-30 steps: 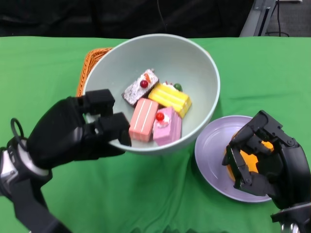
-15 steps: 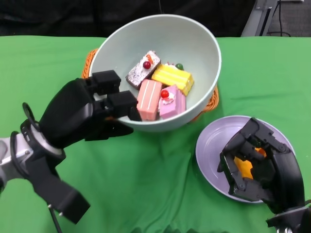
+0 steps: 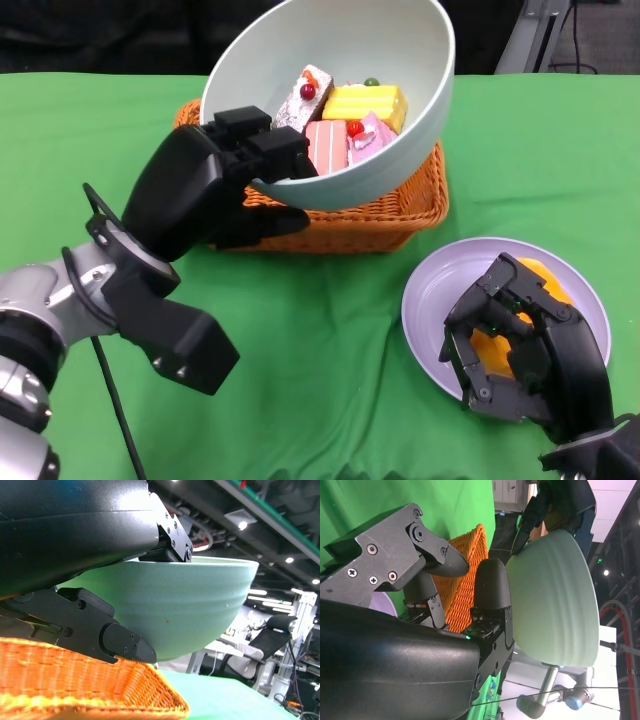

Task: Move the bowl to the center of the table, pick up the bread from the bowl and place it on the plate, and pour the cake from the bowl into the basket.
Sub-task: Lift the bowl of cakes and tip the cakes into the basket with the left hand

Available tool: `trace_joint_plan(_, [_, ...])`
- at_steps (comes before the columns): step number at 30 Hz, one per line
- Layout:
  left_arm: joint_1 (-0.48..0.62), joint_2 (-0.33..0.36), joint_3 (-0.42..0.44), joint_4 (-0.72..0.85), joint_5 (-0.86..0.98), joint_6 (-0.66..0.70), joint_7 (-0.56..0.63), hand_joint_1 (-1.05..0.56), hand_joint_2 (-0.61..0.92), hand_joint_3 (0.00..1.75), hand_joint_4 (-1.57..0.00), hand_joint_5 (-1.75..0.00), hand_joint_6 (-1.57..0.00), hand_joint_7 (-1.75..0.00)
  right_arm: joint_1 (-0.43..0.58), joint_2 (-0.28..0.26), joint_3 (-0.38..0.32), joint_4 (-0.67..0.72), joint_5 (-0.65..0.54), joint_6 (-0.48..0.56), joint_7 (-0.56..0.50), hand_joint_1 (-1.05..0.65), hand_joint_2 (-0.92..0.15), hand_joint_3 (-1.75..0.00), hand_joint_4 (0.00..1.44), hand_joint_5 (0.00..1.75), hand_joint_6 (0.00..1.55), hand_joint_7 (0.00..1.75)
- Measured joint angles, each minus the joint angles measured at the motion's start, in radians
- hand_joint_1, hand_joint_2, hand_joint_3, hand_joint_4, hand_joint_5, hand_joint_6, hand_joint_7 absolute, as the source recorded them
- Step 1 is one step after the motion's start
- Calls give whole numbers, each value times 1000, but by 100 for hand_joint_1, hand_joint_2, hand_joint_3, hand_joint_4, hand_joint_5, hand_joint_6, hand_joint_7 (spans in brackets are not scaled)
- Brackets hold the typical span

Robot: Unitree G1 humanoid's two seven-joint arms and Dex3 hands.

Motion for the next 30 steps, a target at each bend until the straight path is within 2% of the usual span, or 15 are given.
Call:
trace_joint_plan(7, [-22,-60,41,51,-99,19,-148,-20,92,41,-63,-175,-65,-123,-3,0,4,31,-21,-19,-14,-5,-40,-132,65,175,51,162])
trace_joint_plan(12, [-37,-107,77,63,-174,35,-246,-20,92,42,-66,-175,-67,-123,-3,0,11,26,-16,-5,-3,-4,-42,-130,63,175,50,161])
trace_joint_plan(17, [-40,-139,81,76,-190,46,-287,-23,92,41,-65,-175,-66,-125,-2,0,13,32,4,-1,9,-3,-41,-132,65,175,51,162])
trace_joint_plan(23, [-82,-170,81,96,-191,82,-287,-22,92,42,-65,-175,-59,-146,-3,0,12,40,1,-8,9,-2,-39,-134,67,175,52,163])
trace_joint_plan(28, [-99,-204,103,116,-215,123,-328,-19,92,44,-62,-175,-65,-127,-8,0,10,64,0,-17,9,-4,-39,-133,68,175,52,164])
trace_joint_plan(30, [-99,-217,114,126,-234,134,-353,-19,92,45,-63,-175,-67,-124,-14,-1,8,83,-2,-32,9,-6,-39,-131,68,175,52,164])
